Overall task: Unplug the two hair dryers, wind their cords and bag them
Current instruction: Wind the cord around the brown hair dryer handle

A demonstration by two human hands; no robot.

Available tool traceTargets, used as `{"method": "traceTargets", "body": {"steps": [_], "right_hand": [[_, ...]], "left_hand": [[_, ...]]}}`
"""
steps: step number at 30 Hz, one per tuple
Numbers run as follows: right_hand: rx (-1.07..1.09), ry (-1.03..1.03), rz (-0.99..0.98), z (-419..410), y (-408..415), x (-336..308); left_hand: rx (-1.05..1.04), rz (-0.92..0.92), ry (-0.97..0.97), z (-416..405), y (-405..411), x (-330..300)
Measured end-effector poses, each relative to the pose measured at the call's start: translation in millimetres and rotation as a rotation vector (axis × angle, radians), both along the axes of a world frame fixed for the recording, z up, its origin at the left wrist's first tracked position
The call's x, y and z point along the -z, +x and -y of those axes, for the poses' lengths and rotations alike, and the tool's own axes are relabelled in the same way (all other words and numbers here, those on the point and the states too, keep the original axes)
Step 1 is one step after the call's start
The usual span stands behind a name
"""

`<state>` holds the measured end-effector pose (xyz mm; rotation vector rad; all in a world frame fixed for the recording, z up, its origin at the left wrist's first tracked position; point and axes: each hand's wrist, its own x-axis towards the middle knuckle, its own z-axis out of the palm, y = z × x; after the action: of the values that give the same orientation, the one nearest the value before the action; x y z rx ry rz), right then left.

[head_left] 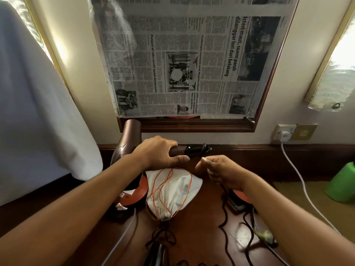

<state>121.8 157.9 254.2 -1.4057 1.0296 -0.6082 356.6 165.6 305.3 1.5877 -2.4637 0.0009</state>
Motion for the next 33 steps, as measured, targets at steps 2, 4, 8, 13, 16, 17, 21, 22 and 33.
{"method": "traceTargets", "body": {"steps": [2,4,8,13,16,17,21,22,33], "right_hand": [[-0.014,-0.059,-0.143,9.7,-2.2,-12.7],[-0.035,-0.114,-0.231,19.8,-4.6,-26.2],[-0.071,-0.271,-0.402,37.7,-9.4,-53.9],[-0.180,-0.522,-0.620,61.2,-10.5,-71.5],[-0.221,-0.585,-0.651,63.4,-10.6,-83.8],[-0.233,-0.603,-0.655,63.3,-9.8,-87.6],[-0.254,-0.657,-0.720,64.8,-6.9,-92.4],[-0.259,-0.667,-0.737,65.1,-5.6,-92.9],[-0.217,-0.775,-0.786,43.4,16.1,-98.8]], "left_hand": [[0.005,-0.004,0.000,0.9,2.8,-3.2],[0.010,-0.003,-0.003,1.7,4.8,-5.9],[0.017,0.035,-0.028,3.8,6.7,-10.2],[0.033,0.099,-0.049,6.0,2.9,-10.1],[0.035,0.138,-0.057,6.7,-1.6,-11.8],[0.034,0.150,-0.060,6.6,-3.1,-13.1],[0.031,0.204,-0.083,7.2,-8.1,-16.0],[0.038,0.214,-0.088,7.2,-9.5,-15.9],[0.015,0.341,-0.070,8.2,-24.1,-14.3]]}}
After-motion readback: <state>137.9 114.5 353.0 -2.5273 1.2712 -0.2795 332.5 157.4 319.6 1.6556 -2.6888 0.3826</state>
